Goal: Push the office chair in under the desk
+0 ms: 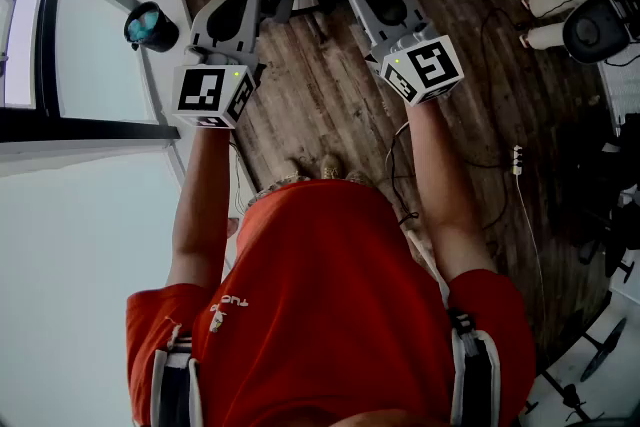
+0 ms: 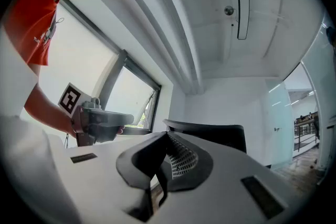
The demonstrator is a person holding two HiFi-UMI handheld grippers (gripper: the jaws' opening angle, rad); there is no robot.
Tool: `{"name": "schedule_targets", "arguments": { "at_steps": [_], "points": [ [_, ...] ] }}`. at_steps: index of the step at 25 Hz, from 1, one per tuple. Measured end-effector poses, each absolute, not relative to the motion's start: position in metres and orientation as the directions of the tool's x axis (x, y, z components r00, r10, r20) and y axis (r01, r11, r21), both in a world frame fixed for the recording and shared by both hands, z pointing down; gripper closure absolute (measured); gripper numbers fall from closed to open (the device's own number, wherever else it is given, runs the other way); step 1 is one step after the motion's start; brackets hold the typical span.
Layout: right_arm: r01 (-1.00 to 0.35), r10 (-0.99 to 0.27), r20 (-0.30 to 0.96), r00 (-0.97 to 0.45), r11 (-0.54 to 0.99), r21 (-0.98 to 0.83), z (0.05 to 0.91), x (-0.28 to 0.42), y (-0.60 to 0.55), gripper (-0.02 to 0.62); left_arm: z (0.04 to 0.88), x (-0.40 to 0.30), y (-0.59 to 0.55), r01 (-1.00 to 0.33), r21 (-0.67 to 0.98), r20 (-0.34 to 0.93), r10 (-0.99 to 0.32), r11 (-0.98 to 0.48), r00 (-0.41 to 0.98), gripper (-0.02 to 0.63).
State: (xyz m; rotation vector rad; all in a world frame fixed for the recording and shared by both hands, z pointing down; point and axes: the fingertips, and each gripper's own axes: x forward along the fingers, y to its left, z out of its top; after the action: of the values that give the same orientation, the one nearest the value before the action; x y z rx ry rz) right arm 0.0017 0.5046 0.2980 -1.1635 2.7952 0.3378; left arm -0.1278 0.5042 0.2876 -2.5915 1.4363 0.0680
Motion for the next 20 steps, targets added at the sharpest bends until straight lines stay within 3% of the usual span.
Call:
{"name": "schedule_targets", "arguments": {
  "at_steps": [11,20],
  "points": [
    [-0.687,-0.673,-0.149,-0.724,0.688,0.232,0.300,0.024,0.499,0.569,0.293,-0.121,0.500,-0.855,-0.153,-0.111,-0.851,-0.496,0.513,0.595],
    [-0.644,-0.670,-0.046,-0.741,0.690,0.329,0.318,0.062,0.474,0.568,0.303,-0.116,0.481,-0.854,-0.296,-0.048,-0.886,-0.428,0.461,0.594]
  ]
}}
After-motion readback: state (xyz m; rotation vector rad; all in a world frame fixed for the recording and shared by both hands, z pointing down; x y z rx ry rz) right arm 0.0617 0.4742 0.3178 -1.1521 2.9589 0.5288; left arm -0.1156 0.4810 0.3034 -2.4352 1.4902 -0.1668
